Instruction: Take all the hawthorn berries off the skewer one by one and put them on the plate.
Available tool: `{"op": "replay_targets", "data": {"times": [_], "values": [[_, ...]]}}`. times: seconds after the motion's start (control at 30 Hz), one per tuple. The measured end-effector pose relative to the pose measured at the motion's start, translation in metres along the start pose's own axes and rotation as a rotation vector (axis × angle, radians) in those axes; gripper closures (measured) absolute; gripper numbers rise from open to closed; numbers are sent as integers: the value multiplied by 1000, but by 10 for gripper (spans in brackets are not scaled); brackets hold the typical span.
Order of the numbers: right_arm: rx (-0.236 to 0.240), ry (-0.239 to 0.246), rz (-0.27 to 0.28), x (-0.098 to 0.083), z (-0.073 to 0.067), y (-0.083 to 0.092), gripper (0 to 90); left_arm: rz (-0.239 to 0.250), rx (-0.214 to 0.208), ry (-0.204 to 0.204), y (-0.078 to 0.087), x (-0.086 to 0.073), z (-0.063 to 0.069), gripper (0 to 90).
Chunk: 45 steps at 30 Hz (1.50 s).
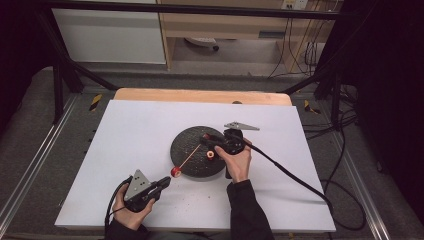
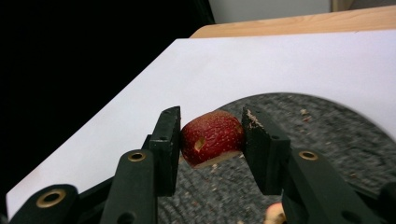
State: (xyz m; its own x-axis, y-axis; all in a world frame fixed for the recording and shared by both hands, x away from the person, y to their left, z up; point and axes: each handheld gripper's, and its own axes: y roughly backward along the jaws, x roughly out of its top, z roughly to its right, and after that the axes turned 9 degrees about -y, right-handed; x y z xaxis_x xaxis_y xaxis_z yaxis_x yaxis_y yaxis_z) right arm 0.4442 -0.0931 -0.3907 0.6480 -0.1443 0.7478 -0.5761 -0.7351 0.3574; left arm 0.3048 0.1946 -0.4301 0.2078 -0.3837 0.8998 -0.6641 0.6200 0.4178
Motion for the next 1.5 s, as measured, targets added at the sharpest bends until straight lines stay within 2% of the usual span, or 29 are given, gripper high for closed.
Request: {"op": "replay_targets", "data": {"times": [0.3,0.43,0.8,1.07,1.27,1.5], "values": [[-45,-8,27,13,16,-3,595,-7,2,3,-1,-1,-1,884],[-76,-5,31,13,26,-6,594,-9,4,5,0,-2,-2,884],[-167,-4,-71,-16,53,-31,593,-10,6,5,0,-2,-3,884],[-206,14,-96,-25,58,-39,587,-12,5,6,0,-2,-2,884],[-212,30,-87,-25,58,-39,555,-12,5,8,0,-2,-2,884],[-177,51,-51,-21,50,-27,469,-13,7,10,0,-2,-3,884]]}}
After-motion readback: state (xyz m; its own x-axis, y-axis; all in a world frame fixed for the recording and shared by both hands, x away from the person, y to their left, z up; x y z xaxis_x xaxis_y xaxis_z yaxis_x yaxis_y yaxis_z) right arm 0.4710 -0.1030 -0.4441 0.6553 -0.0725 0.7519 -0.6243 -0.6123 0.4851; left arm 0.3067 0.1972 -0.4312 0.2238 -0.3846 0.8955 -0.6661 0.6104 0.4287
